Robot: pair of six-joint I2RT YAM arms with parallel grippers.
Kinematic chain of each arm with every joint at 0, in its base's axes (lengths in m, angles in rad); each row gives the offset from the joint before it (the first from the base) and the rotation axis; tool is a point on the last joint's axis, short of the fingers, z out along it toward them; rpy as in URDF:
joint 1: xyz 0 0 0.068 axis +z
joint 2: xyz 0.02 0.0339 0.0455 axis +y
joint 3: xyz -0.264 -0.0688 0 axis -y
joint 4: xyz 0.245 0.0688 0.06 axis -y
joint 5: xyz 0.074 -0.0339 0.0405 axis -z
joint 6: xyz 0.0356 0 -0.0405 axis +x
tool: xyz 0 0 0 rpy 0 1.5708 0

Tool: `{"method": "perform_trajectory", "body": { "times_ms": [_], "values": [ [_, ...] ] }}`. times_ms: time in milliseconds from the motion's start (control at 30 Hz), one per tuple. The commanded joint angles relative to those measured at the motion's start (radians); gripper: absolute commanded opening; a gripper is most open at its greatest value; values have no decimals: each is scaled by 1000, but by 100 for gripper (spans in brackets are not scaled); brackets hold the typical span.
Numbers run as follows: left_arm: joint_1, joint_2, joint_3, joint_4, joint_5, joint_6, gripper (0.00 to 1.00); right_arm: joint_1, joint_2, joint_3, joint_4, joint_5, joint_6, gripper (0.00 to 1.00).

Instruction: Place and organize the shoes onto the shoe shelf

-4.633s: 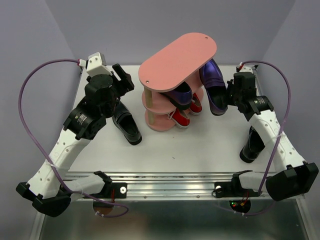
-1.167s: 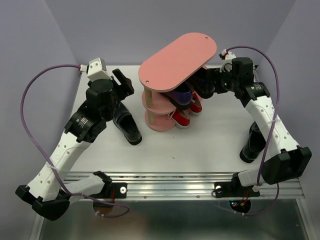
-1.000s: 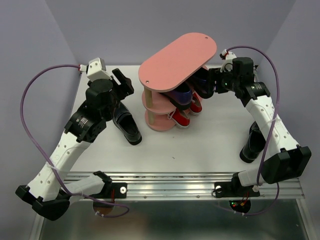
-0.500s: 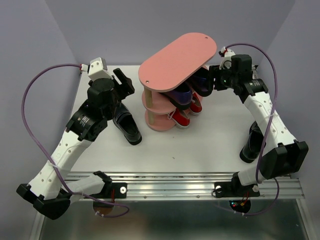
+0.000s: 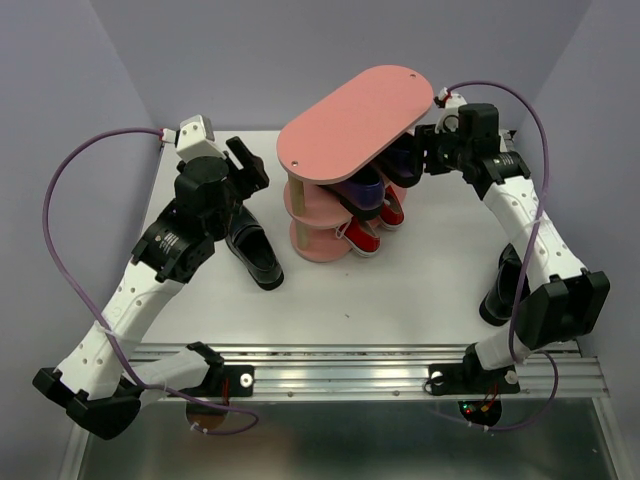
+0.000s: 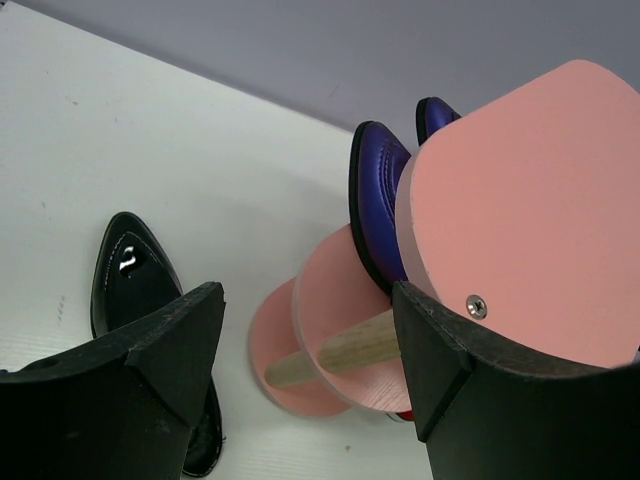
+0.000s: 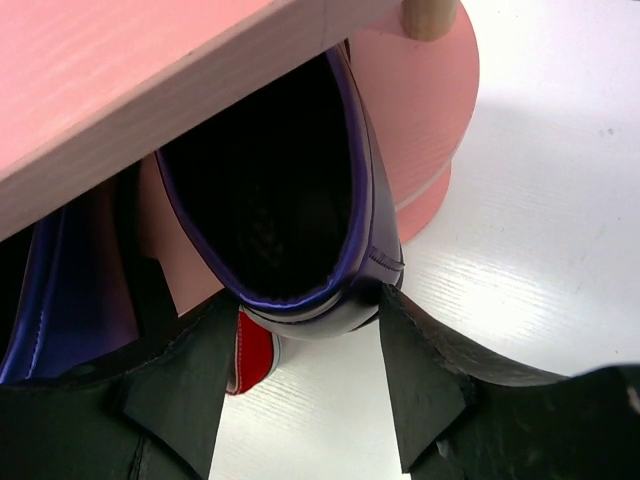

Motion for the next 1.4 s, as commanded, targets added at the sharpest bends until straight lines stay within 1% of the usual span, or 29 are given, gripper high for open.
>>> {"method": "perform_trajectory", "body": {
  "times_ms": [0,233,300,333,400,433,533,567,767,900,933,1000,1033,1100,1133,1200,1233,1367],
  "values": [
    [6,-28,12,5,-25,-3,78,7,39,41,86,5,5,62],
    [6,-31,2,6,-25,-3,78,7,16,32,113,46,32,67],
    [8,-26,-3,14,-14,-3,78,7,17,35,110,57,42,71],
    [8,-22,-3,15,-13,-4,78,7,14,33,110,78,57,76],
    [8,-18,-1,14,-10,2,78,7,-7,32,80,139,87,83],
    [8,-20,-1,14,-11,5,78,7,-20,30,69,159,98,91],
    [11,-26,-14,17,-25,17,78,7,-105,-20,55,227,124,99],
    [12,-26,-14,18,-28,22,78,7,-131,-39,54,236,123,99],
    [17,-14,-6,21,-28,43,78,7,-291,-126,-23,412,143,100],
    [19,-20,-8,21,-33,51,78,7,-365,-195,-112,592,206,100],
    [19,-25,-12,21,-36,52,78,7,-371,-206,-171,694,254,100],
    [19,-29,-17,21,-42,55,78,7,-373,-239,-242,796,314,100],
    [19,-32,-18,23,-44,57,78,7,-370,-253,-309,868,378,100],
    [20,-35,-24,26,-45,60,78,7,-351,-290,-373,908,448,100],
    [20,-38,-29,28,-44,62,78,7,-345,-301,-425,923,517,100],
    [20,-40,-37,31,-44,71,78,7,-325,-321,-477,934,589,100],
    [20,-40,-38,32,-45,75,78,7,-320,-324,-529,951,664,100],
    [22,-31,-32,32,-45,97,78,-11,-342,-370,-558,963,752,100]
  ]
}}
